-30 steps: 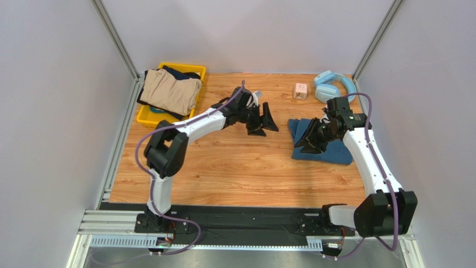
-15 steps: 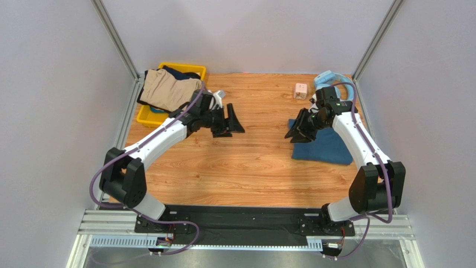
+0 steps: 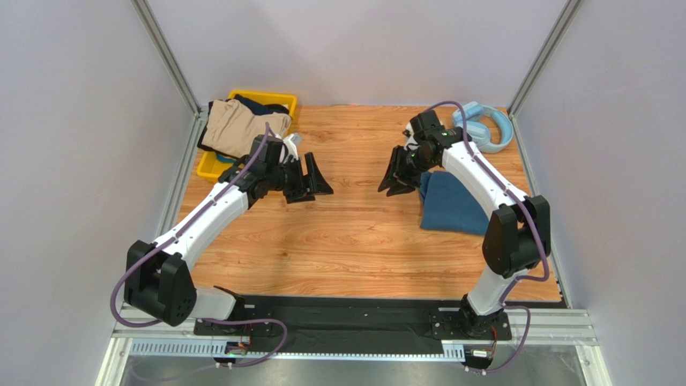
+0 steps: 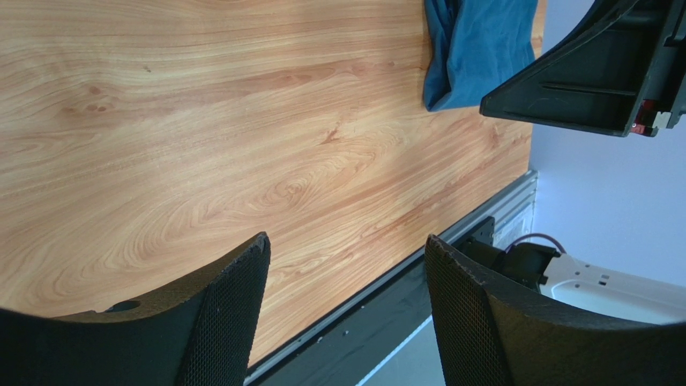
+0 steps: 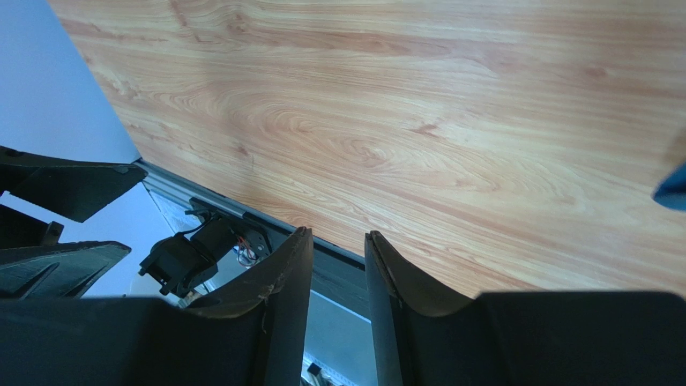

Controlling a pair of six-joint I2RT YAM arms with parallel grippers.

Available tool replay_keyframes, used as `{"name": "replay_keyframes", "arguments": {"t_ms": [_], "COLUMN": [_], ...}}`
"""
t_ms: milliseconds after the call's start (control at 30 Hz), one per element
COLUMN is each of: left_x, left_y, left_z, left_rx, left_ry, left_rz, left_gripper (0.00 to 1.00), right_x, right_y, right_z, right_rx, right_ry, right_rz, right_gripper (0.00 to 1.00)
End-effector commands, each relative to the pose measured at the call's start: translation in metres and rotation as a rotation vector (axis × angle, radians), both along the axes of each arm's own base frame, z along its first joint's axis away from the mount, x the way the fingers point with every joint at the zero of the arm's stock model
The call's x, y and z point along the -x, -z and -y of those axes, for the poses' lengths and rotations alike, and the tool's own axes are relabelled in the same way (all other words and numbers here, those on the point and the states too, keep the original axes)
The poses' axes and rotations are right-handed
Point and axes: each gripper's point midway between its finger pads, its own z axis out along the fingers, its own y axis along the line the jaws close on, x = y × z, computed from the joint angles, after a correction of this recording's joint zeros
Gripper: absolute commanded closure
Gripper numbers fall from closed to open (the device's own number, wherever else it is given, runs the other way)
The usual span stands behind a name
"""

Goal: Fold and stack the t-shirts
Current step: Neatly place the folded tshirt to the corner

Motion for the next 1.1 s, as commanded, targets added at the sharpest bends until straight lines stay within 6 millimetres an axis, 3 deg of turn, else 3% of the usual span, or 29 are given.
{"name": "replay_keyframes", "arguments": {"t_ms": [0, 133, 200, 733, 1067], "left_x": [0.003, 0.009, 0.003, -0.013, -0.012], "left_y": [-0.012, -0.007, -0.007, -0.005, -0.004], "left_z": [-0.008, -0.004, -0.010, -0.023, -0.029], "left_rx": [0.030, 0.104, 0.096, 0.077, 0.079], "left_ry": [-0.045, -0.065, -0.086, -0.117, -0.118], "left_rz": [0.002, -0.049, -0.055, -0.061, -0.064], "left_gripper": [0.24, 0.23, 0.22, 0.21, 0.21], "right_x": [-0.005, 0.002, -0.012, -0.023, -0.026], "right_y": [-0.018, -0.008, -0.014, 0.001, -0.015], "right_z": [-0.039, -0.060, -0.061, -0.076, -0.094], "right_rx": [-0.040, -0.052, -0.042, -0.041, 0.016], "right_ry": [-0.084, -0.120, -0.120, -0.146, -0.204], "right_rz": [0.064, 0.070, 0.092, 0.018, 0.096], "right_gripper": [0.64, 0.65, 0.65, 0.65, 0.66]}}
